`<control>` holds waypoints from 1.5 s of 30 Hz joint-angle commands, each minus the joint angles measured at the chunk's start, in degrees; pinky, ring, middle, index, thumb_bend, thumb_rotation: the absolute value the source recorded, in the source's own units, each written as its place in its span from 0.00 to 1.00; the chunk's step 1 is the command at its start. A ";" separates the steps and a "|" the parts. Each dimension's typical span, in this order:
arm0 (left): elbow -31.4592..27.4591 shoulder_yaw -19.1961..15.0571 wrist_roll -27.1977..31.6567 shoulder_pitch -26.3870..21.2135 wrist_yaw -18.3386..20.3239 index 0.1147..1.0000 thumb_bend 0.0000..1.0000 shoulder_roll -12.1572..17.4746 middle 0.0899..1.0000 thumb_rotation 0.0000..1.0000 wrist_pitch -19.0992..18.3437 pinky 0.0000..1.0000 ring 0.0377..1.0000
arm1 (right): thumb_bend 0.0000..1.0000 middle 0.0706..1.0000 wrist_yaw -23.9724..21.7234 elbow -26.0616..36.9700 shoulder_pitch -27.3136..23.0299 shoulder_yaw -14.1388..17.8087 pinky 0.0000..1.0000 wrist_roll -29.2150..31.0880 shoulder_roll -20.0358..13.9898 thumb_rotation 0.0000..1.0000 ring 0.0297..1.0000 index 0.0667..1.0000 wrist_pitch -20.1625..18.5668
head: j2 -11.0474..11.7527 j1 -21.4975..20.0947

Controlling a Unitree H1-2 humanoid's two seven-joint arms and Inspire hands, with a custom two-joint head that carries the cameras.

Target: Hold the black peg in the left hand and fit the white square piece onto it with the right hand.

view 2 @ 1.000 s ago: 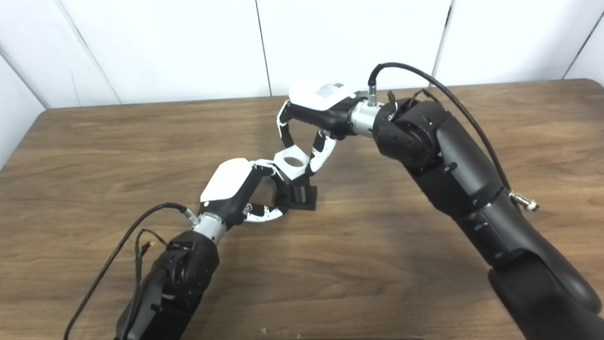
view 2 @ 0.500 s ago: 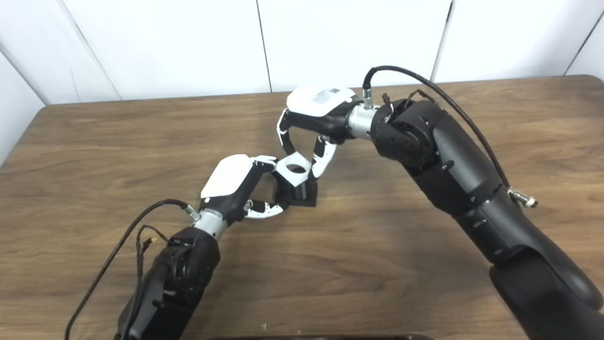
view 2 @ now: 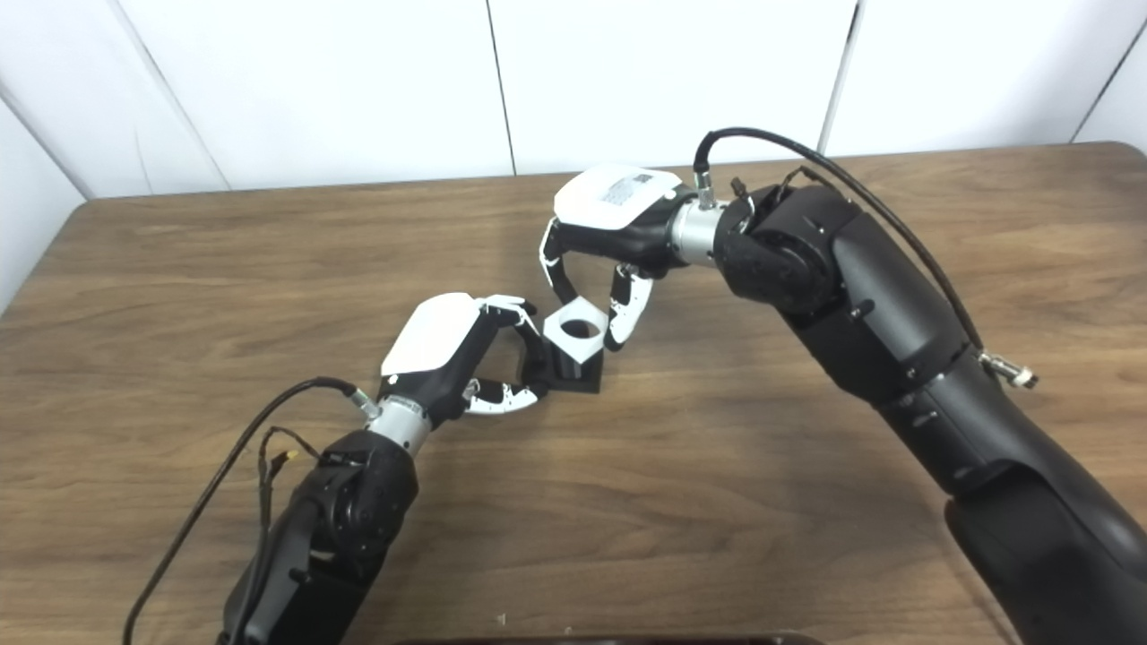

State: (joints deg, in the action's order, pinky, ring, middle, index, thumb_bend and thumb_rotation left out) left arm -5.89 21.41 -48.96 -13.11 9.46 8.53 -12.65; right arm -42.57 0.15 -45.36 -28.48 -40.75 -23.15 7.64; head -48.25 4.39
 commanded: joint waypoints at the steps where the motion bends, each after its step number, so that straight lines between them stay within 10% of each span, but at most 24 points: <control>1: -1.02 -0.28 -0.32 -1.52 -0.46 0.42 0.52 0.09 0.79 0.07 0.13 0.83 0.81 | 0.52 0.71 -0.14 1.31 -3.20 0.65 0.90 0.25 -0.61 0.14 0.79 0.44 0.64 | -0.05 0.02; 45: -2.88 -0.32 -0.49 -0.92 0.74 0.42 0.52 0.03 0.80 0.07 -0.97 0.83 0.81 | 0.52 0.71 3.03 -2.31 0.10 1.01 0.88 -0.95 2.22 0.14 0.80 0.44 -0.04 | -0.95 0.92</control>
State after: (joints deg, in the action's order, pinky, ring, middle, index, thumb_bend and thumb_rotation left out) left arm -6.68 21.43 -49.00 -12.82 10.14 8.13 -13.49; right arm -41.31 -2.52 -43.51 -28.41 -41.74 -20.86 7.51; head -49.13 5.27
